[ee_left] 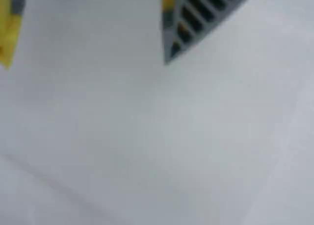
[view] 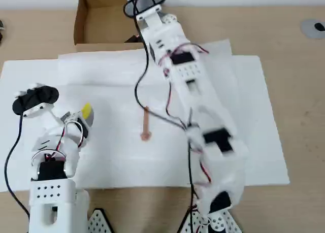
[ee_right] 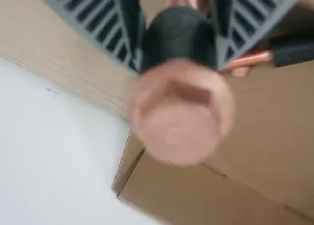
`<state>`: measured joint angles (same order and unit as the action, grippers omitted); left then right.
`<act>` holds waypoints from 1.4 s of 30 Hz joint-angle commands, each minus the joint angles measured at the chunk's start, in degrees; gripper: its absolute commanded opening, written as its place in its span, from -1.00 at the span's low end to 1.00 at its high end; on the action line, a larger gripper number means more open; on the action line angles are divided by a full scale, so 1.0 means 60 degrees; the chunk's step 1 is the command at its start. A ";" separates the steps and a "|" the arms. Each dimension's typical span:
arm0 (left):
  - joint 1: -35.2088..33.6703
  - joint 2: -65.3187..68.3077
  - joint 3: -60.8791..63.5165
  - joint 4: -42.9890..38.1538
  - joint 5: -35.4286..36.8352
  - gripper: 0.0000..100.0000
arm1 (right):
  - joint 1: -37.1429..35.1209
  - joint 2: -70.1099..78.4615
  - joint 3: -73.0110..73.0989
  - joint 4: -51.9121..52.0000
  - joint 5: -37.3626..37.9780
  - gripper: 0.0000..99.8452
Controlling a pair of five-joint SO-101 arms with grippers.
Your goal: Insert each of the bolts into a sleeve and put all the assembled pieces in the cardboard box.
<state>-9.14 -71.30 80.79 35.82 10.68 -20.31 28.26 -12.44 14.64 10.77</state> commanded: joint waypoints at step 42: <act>0.1128 0.7275 -0.3399 0.0044 -0.0484 -0.57 | 0.0388 0.1253 -1.3780 1.4520 -0.0029 -0.37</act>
<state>-2.55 -37.71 69.54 33.63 8.13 -20.13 43.91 -92.53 90.51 11.12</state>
